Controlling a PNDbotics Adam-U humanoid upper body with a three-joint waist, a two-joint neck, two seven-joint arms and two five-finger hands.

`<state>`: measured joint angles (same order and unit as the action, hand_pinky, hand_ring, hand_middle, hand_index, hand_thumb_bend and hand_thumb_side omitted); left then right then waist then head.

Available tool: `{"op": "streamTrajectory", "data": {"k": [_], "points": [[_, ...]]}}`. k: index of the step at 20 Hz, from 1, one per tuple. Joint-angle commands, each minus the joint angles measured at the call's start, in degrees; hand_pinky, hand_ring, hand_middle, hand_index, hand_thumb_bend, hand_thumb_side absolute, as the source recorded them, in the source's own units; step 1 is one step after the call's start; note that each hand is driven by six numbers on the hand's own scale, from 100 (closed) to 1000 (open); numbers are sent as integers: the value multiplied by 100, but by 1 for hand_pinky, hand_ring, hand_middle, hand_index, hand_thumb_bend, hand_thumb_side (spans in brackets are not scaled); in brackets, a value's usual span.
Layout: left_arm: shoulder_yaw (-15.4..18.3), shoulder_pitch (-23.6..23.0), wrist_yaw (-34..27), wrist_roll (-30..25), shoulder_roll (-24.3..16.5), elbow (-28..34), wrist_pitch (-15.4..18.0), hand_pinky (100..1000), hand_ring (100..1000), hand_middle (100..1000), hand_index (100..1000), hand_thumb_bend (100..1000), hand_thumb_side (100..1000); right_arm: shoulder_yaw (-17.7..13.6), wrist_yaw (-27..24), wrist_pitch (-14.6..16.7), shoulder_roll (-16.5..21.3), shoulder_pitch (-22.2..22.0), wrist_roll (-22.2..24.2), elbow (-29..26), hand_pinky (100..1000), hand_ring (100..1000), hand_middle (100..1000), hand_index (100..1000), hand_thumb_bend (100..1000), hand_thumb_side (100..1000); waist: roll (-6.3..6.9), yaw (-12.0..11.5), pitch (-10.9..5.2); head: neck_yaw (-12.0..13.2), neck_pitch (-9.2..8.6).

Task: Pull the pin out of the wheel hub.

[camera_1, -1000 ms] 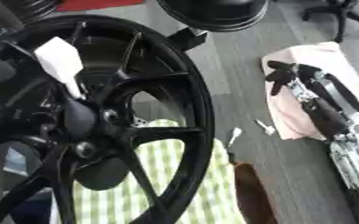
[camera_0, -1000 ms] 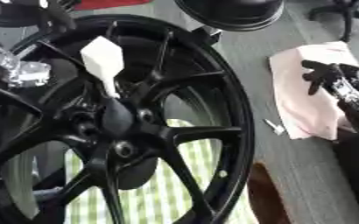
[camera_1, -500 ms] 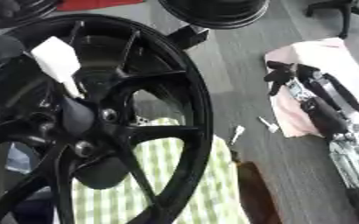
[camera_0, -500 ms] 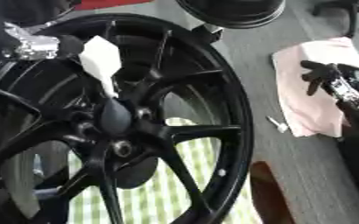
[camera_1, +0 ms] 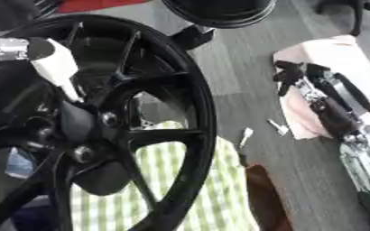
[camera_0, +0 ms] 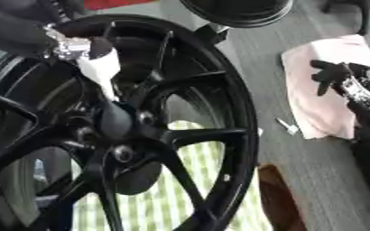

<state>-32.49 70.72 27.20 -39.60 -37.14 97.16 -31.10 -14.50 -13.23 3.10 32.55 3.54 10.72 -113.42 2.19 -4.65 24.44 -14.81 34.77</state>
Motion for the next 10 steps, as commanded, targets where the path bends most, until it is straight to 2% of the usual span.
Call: {"op": "streamTrajectory", "data": {"k": [1,10], "points": [[-16,134,184,-523,-42,121,-643,871,784,759,843,560,791,-39,-16,-52,188,17,-10,-117,921,960,411,619,100,704,7,-13,-160,-11,24],[-2,50,569,-807,10,-122,-673,875,804,783,860,573,778,-46,-13,-82,182,-20,-40,-117,921,958,409,617,100,705,38,-36,-182,-3,67]]}}
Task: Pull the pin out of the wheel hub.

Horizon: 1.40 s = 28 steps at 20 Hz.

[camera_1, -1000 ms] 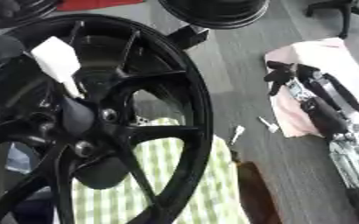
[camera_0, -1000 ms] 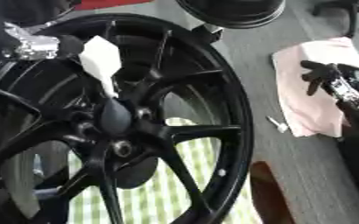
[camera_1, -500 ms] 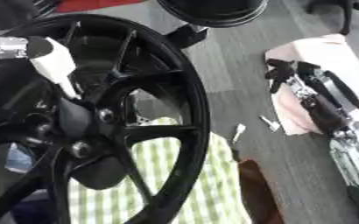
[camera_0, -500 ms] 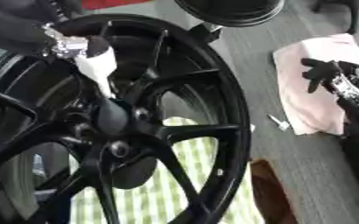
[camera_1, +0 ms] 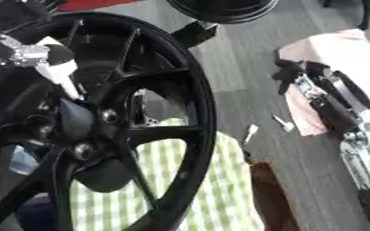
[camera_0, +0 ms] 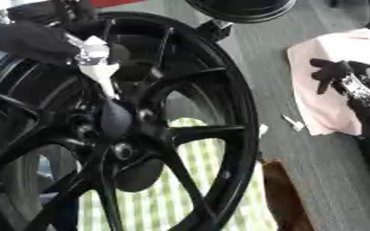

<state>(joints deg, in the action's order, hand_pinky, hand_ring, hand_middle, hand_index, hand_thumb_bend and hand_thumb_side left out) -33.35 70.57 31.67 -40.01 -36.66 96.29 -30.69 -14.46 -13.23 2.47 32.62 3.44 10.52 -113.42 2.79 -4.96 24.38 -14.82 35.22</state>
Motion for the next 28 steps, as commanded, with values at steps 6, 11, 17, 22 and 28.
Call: {"op": "streamTrajectory", "data": {"k": [6,11,17,22,28], "points": [[68,23,347,-788,6,-160,-662,882,815,795,870,578,778,-44,-3,-18,145,-12,-16,-117,921,958,408,616,100,706,-55,-10,-161,127,36],[65,0,385,-796,39,-234,-684,880,812,792,869,574,782,-43,16,-13,122,-16,-11,-117,921,958,408,616,100,706,-77,-11,-144,190,33],[32,-56,438,-806,138,-505,-755,847,775,749,830,549,799,-38,48,-30,77,-1,-3,-117,921,959,409,616,100,710,-87,1,-87,227,21],[31,-90,536,-852,194,-764,-671,828,760,728,810,549,803,-44,73,-44,45,-6,-13,-117,921,959,409,616,100,711,-82,-3,-62,226,24],[24,-81,488,-931,240,-824,-610,802,727,680,757,530,803,-48,82,-68,7,-13,-37,-117,922,959,409,616,100,713,-99,-1,-53,235,18]]}}
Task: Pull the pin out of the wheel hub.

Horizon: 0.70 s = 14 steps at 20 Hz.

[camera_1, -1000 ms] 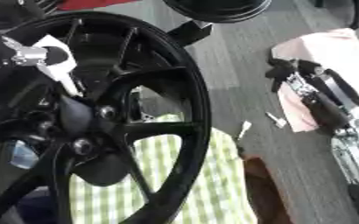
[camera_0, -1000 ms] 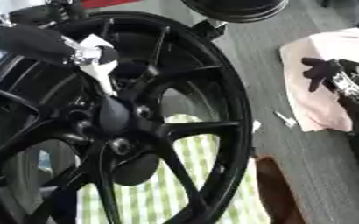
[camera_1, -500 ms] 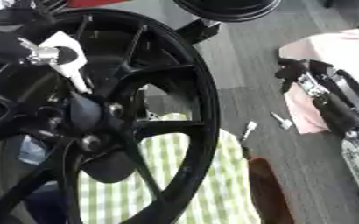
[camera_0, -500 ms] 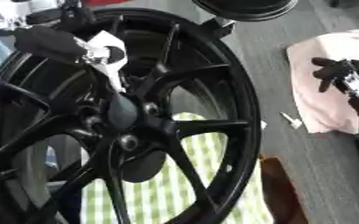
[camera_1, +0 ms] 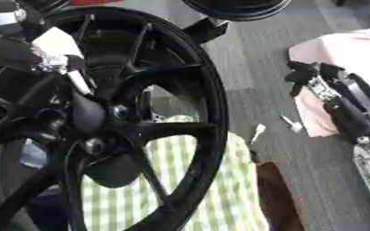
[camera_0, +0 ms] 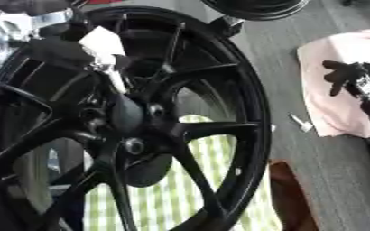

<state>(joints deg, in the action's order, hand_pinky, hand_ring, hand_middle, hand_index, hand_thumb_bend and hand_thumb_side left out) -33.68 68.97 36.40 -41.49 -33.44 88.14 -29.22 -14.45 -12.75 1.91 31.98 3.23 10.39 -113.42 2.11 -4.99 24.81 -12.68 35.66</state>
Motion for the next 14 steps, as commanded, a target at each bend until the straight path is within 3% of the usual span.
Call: {"op": "streamTrajectory", "data": {"k": [1,8,9,11,13,14], "points": [[59,81,2,-781,-81,-8,-764,789,705,651,722,520,801,-52,36,-13,65,3,-28,-117,922,959,409,616,100,713,-32,2,-97,19,-22],[157,152,-268,-732,-161,204,-870,758,657,558,604,390,799,-56,57,-48,32,-49,-51,-117,923,960,409,615,100,715,-40,-43,-138,-16,21],[169,160,-294,-710,-174,237,-898,747,642,538,574,332,748,-60,59,-50,30,-54,-56,-117,923,961,409,615,100,714,-41,-46,-143,-16,19],[168,167,-334,-678,-193,292,-931,744,636,524,539,326,630,-69,55,-50,25,-60,-72,-117,923,961,408,614,100,714,-43,-50,-151,-12,15],[146,166,-350,-707,-205,315,-941,741,631,509,534,283,414,-75,50,-51,21,-64,-82,-117,923,961,408,615,100,714,-45,-52,-158,-8,18],[140,169,-336,-728,-207,314,-951,740,628,501,526,269,395,-76,48,-53,22,-65,-85,-117,923,961,409,615,100,714,-47,-54,-163,-6,24]]}}
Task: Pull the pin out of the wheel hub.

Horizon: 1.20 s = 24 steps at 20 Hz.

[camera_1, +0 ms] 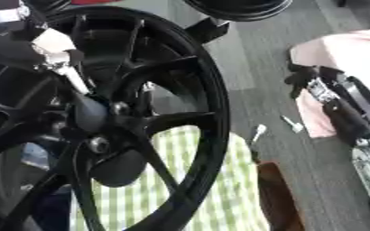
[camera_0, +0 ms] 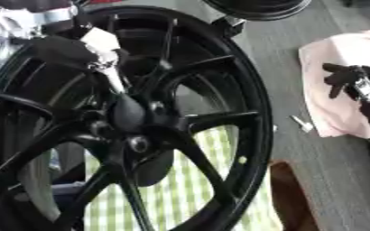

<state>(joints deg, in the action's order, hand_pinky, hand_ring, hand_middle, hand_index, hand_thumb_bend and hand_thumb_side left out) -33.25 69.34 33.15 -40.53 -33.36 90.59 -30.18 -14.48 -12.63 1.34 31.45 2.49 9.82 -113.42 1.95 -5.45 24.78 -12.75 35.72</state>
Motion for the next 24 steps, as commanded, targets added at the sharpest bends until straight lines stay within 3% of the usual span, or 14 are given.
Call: {"op": "streamTrajectory", "data": {"k": [1,2,4,6,12,20,24], "points": [[93,136,13,-847,-214,67,-866,739,627,500,516,253,329,-73,33,2,77,9,-29,-117,923,961,409,615,100,714,-32,-10,-165,1,21],[88,139,39,-875,-213,67,-871,738,626,497,506,247,314,-75,28,-2,78,10,-33,-117,923,962,409,615,100,714,-32,-13,-169,-3,23],[82,142,86,-941,-213,65,-875,735,620,486,468,242,185,-80,14,-10,77,14,-45,-117,923,961,408,614,100,714,-31,-17,-176,-4,24],[73,144,136,-1022,-213,64,-876,732,614,479,439,239,143,-88,-3,-21,74,15,-66,-117,923,961,408,613,100,714,-29,-21,-183,0,31],[77,167,314,-1141,-238,76,-861,723,584,440,352,303,193,-105,-11,-48,69,-8,-104,-117,923,961,408,613,100,713,-13,-40,-220,5,61],[218,358,356,-1144,-291,110,-1022,707,552,412,292,404,263,-122,-36,-56,115,-59,-144,-117,923,962,409,613,100,711,27,-114,-307,-33,68],[398,479,336,-1144,-377,142,-1063,706,545,406,283,408,266,-146,-35,-64,132,-102,-173,-117,923,962,410,613,100,710,64,-175,-353,-71,81]]}}
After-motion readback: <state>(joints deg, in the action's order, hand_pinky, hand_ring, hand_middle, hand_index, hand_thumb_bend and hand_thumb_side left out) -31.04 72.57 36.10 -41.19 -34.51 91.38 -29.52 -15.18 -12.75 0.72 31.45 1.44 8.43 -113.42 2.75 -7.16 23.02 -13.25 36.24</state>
